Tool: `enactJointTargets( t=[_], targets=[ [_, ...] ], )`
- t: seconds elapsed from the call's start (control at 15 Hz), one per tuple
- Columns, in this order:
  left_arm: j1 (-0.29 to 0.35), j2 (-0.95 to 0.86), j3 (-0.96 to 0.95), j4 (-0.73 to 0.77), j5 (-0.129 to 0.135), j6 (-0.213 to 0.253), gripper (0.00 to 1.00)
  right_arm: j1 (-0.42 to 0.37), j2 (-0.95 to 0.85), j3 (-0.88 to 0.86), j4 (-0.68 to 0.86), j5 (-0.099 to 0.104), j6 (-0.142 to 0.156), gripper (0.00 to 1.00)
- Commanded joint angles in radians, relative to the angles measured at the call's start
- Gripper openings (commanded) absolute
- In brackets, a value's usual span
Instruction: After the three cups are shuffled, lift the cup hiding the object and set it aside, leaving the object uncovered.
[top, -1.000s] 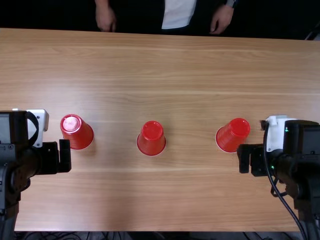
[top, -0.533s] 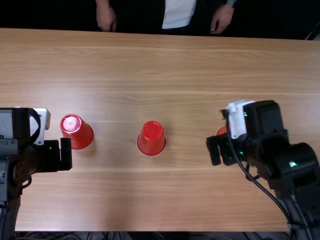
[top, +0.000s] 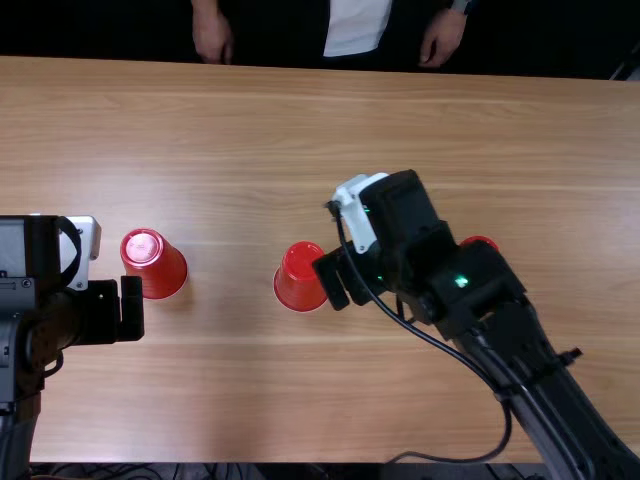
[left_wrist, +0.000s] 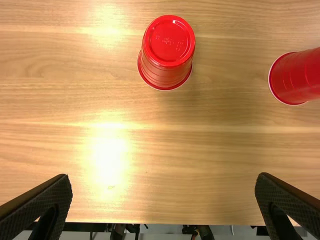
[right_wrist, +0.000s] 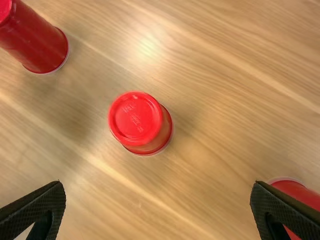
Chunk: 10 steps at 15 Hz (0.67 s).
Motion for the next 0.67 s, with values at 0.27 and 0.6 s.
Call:
enactJointTargets(
  t=[0.27, 0.6],
  targets=[
    [0.002, -0.001, -0.036, 0.0, 0.002, 0.001, 1.0, 0.052, 0.165, 0.052, 0.063, -0.005, 0.012, 1.0],
    [0.003, -0.004, -0.04, 0.0, 0.004, -0.001, 1.0, 0.06, 0.273, 0.071, 0.063, -0.007, 0.012, 1.0]
  ],
)
